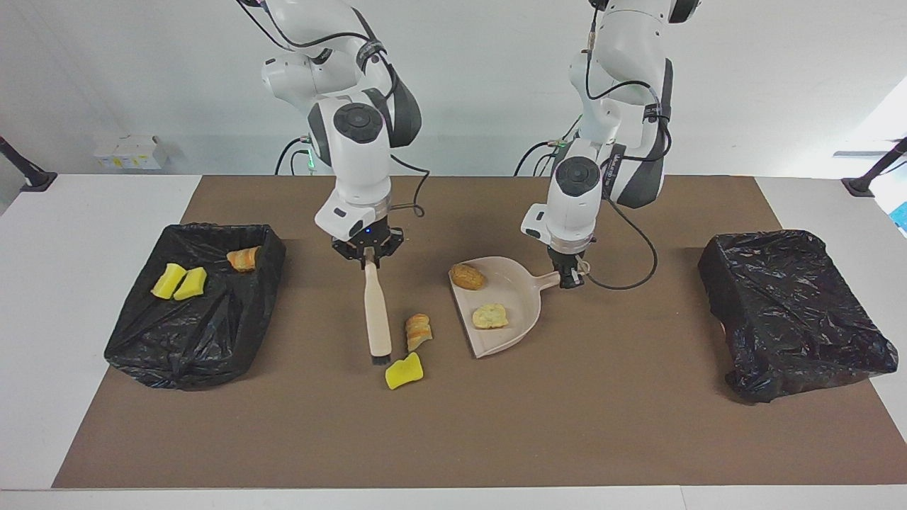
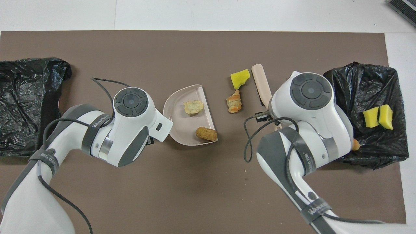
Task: Sweep and dump trash in bin
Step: 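Sweep the yellow sponge and bread toward the dustpan with the right gripper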
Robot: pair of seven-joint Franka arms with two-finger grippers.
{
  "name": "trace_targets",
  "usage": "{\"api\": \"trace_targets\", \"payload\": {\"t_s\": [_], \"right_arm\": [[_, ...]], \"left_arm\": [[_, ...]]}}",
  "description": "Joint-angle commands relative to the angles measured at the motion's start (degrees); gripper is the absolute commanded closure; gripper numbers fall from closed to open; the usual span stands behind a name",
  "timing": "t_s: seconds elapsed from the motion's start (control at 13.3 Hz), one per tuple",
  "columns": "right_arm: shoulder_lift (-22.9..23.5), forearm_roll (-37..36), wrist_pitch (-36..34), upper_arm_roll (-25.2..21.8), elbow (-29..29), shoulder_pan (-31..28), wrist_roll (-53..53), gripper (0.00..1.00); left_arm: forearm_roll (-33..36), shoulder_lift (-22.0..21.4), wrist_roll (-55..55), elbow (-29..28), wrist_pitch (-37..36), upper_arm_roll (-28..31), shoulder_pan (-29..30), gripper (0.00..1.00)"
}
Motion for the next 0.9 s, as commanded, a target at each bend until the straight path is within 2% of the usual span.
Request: {"api": "trace_targets", "payload": {"t_s": [0.0,0.15,0.3,0.53,0.82], "right_arm": [[5.5,-3.6,1.4,0.6,4.5,-1.5,-4.8,1.0],[10.0,-4.4,3.1,0.6,8.3,-1.7,-6.4,1.0],[12.8,-4.3,4.4,0.6,9.8,-0.7,-6.9,1.0],[13.1,-2.2,5.6,1.9,9.4,1.2,-6.1,1.0],[10.0,5.1,4.8,2.1,5.0,6.8,-0.1,1.0]], "left_arm": [[0.5,-1.9,-2.8,-1.8,-2.8,0.6,-0.7,1.0],[0.7,-1.8,-3.1,-1.1,-4.6,0.6,-0.8,1.0],[1.1,-1.6,-4.3,0.2,-6.7,0.6,-1.0,1.0],[1.5,-1.6,-5.2,0.4,-7.9,0.6,-1.0,1.0],[4.0,-1.8,-7.3,0.5,-8.9,0.6,-2.6,1.0]]}}
